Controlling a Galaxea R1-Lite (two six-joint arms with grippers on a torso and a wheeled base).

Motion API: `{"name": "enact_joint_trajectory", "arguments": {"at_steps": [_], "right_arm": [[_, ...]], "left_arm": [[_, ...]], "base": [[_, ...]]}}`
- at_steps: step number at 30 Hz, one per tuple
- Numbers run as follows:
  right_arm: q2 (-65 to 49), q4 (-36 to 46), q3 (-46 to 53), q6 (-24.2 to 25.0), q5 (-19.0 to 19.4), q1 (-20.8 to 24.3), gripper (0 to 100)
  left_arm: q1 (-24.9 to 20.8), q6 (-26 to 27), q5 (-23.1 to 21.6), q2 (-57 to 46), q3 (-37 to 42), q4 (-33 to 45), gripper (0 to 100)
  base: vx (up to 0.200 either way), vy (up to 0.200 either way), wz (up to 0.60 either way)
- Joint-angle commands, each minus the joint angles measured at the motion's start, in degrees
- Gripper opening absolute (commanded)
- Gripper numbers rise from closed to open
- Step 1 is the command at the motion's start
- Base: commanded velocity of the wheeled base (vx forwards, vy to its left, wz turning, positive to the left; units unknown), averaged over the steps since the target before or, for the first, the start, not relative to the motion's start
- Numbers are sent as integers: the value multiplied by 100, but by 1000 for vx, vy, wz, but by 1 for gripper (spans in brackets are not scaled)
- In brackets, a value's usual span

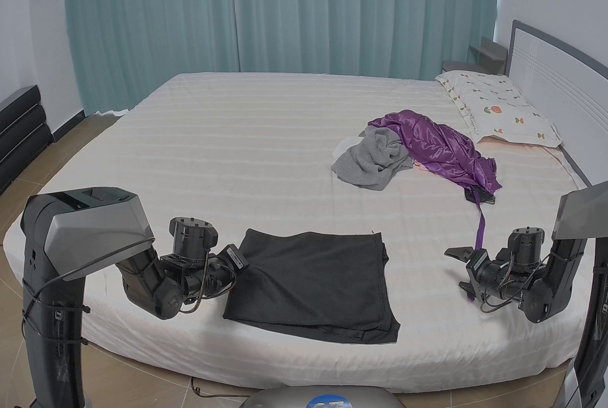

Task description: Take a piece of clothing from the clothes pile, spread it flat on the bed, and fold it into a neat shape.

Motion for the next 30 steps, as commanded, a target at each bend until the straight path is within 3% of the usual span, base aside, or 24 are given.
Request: {"name": "enact_joint_trajectory", "arguments": {"at_steps": [1, 30], "right_arm": [[3, -2, -6, 0, 3, 16, 100], [12, -2, -41, 9, 3, 42, 100]], "left_arm": [[23, -46, 3, -36, 10, 11, 0], [287, -143, 21, -247, 318, 2, 0]], "base": [[0, 200, 0], [0, 200, 0]]}}
